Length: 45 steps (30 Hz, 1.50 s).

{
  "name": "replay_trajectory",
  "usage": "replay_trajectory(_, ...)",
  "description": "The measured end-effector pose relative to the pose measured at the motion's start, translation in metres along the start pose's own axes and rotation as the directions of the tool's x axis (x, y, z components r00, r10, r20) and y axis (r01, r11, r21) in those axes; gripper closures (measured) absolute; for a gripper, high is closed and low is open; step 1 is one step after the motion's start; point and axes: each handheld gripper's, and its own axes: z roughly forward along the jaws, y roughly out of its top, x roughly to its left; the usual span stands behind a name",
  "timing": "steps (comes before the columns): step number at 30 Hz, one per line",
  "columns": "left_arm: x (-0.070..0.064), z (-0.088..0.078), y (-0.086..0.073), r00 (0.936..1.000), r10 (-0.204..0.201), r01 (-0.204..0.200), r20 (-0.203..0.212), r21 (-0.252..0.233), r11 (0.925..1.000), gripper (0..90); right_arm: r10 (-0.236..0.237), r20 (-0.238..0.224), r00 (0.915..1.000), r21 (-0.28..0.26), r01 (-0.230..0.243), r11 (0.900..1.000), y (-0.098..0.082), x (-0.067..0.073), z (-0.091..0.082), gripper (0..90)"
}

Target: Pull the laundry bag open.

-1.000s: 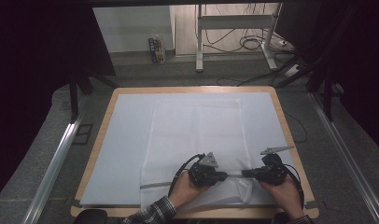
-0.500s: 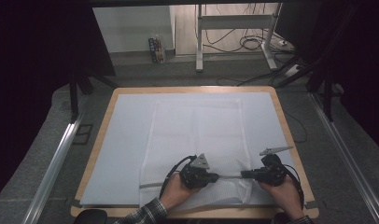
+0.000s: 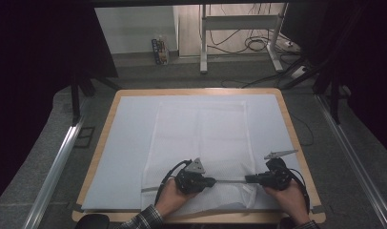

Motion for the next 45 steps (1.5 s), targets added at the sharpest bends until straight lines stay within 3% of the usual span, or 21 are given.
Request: replay_trajectory(45, 0.010, -0.033, -0.019, 0.9989, -0.047, 0.047, 0.002, 0.011, 0.9988, 87.0, 0.007, -0.015, 0.9999, 0.003, -0.007, 1.000, 0.000, -0.001, 0.003, 86.5)
